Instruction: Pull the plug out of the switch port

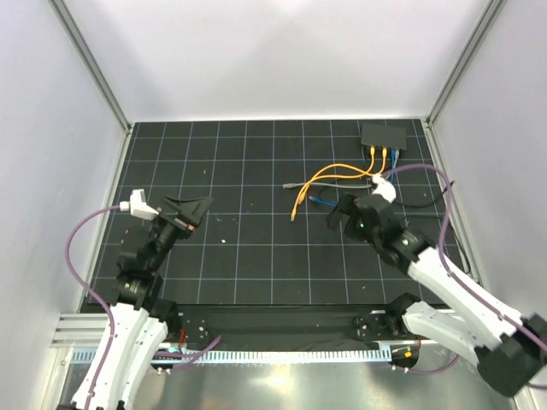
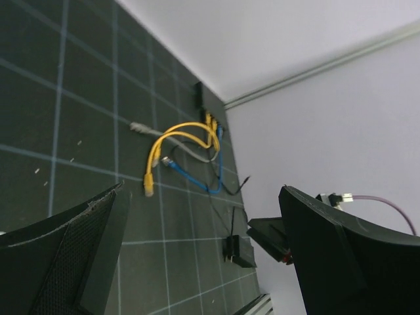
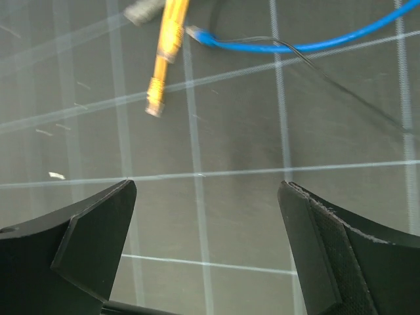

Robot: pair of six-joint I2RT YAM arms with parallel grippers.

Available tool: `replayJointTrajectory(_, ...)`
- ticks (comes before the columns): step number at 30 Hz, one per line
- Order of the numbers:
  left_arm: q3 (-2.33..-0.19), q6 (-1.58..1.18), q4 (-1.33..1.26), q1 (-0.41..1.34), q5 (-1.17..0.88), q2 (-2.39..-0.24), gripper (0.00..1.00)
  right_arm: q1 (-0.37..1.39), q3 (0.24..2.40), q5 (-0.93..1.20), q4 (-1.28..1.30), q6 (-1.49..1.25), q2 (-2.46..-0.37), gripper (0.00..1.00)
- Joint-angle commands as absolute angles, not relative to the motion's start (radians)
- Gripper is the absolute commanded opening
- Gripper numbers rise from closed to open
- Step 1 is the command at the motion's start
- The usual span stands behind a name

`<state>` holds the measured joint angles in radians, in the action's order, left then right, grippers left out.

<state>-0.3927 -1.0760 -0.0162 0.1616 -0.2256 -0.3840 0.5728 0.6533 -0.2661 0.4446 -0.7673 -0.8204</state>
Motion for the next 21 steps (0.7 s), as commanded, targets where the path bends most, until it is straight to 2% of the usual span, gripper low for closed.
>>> replayJointTrajectory(1,-0.497,-1.109,0.067,0.163,-0.161,-0.489,1.0,0.574,0.805,-0.286,0.607,-0.602,-0.961,1.0)
replayJointTrajectory(5,-0.586,-1.123,0.092,0.219,-0.094,-0.632,1.0,0.572,0.861,-0.271,0.643,-0.567,-1.077,1.0)
replayJointTrajectory(11,-0.762,-1.049,0.113,0.466,0.179,-0.794,1.0,0.558,0.868,-0.284,0.655,-0.572,-1.143,1.0)
replayJointTrajectory(14,-0.889,-1.077,0.143,0.506,0.152,-0.937,1.0,0.517,0.842,-0.244,0.611,-0.581,-1.115,1.0)
replayJointTrajectory(18,-1.097,-0.945,0.188,0.563,0.057,-1.136,1.0,0.451,0.857,-0.228,0.612,-0.609,-1.088,1.0)
replayJointTrajectory(21,-1.182,-0.861,0.128,0.581,0.003,-1.259,0.99,0.376,0.935,-0.226,0.685,-0.592,-1.12,1.0)
